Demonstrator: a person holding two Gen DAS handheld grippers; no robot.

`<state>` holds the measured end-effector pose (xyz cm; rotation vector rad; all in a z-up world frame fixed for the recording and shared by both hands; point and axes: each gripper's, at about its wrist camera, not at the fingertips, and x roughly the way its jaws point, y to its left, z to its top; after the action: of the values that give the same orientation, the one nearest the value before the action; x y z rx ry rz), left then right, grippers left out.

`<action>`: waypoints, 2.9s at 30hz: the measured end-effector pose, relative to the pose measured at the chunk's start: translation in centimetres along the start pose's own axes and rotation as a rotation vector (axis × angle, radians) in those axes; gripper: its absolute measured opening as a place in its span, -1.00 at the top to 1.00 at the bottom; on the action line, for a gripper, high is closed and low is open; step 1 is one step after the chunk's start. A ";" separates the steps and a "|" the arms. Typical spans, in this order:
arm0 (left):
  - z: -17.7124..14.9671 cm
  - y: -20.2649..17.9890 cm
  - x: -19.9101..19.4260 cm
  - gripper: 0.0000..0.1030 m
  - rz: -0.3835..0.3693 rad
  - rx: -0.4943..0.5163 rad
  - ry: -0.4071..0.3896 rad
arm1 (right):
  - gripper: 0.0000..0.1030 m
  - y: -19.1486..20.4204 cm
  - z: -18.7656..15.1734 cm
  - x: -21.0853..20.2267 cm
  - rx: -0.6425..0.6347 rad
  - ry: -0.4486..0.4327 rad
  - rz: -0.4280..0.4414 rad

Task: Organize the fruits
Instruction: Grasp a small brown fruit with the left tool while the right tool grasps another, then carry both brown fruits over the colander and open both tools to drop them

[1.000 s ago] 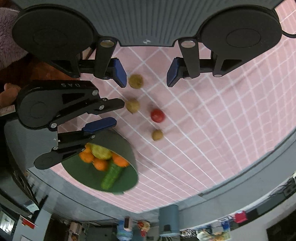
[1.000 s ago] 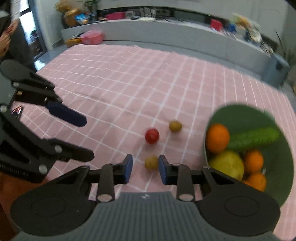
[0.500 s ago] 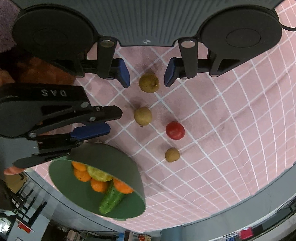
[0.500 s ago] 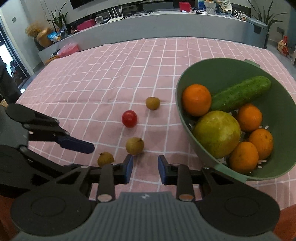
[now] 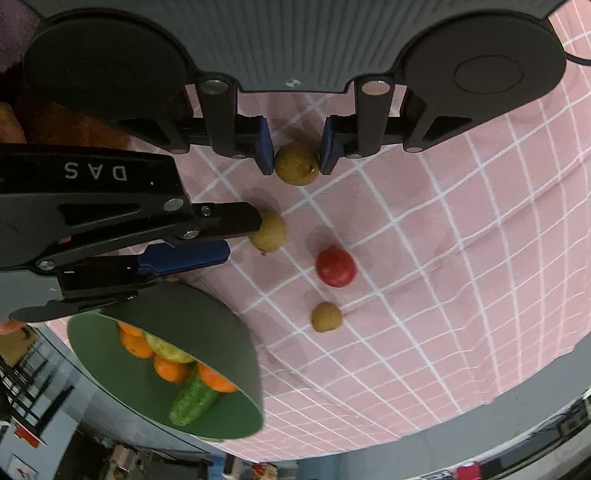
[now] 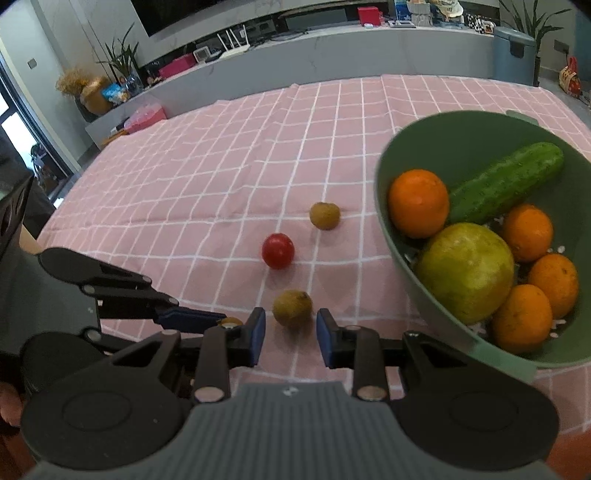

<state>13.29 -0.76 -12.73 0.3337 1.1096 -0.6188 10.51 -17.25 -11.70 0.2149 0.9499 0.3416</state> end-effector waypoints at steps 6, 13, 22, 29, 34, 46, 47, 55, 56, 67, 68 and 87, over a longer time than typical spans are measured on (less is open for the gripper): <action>-0.1 1.8 -0.4 0.43 0.028 -0.109 -0.019 | 0.47 0.8 0.2 1.0 -0.012 -0.013 -0.032; -0.1 2.2 -0.3 0.43 0.014 -0.132 -0.018 | 0.47 0.7 0.4 2.0 0.008 -0.005 -0.048; -0.2 2.3 -0.4 0.43 0.004 -0.148 -0.018 | 0.46 0.5 0.6 2.9 0.031 0.021 -0.051; -0.2 2.1 -0.5 0.43 0.017 -0.144 -0.023 | 0.57 0.5 0.5 2.5 0.041 0.022 -0.040; -0.1 1.7 -1.4 0.43 0.024 -0.135 -0.051 | 0.57 0.7 0.1 0.4 0.033 -0.011 -0.011; 2.7 -2.3 -6.8 0.43 -0.056 -0.149 -0.158 | 0.56 -2.6 0.1 -8.2 0.089 -0.121 -0.004; 3.2 -2.8 -7.2 0.43 -0.061 -0.142 -0.167 | 0.56 -2.9 0.1 -8.8 0.086 -0.128 -0.009; 7.8 -7.6 -7.3 0.43 -0.082 -0.052 -0.193 | 0.56 -6.7 0.1 -12.6 0.012 -0.121 -0.105; 8.3 -8.2 -7.0 0.43 -0.083 -0.040 -0.191 | 0.56 -7.1 0.2 -12.8 0.001 -0.112 -0.117; 12.7 -10.0 -1.4 0.43 -0.109 -0.033 -0.110 | 0.56 -11.4 3.3 -11.4 -0.150 -0.005 -0.173; 13.1 -9.8 -1.0 0.43 -0.115 -0.043 -0.102 | 0.56 -11.6 3.6 -11.0 -0.167 0.007 -0.169; 16.0 -8.0 4.5 0.42 -0.182 -0.110 0.013 | 0.57 -12.1 6.6 -3.9 -0.320 0.209 -0.078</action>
<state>21.38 -17.11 -9.72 0.1435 1.1901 -0.7136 16.15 -30.06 -9.02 -0.1526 1.0907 0.4440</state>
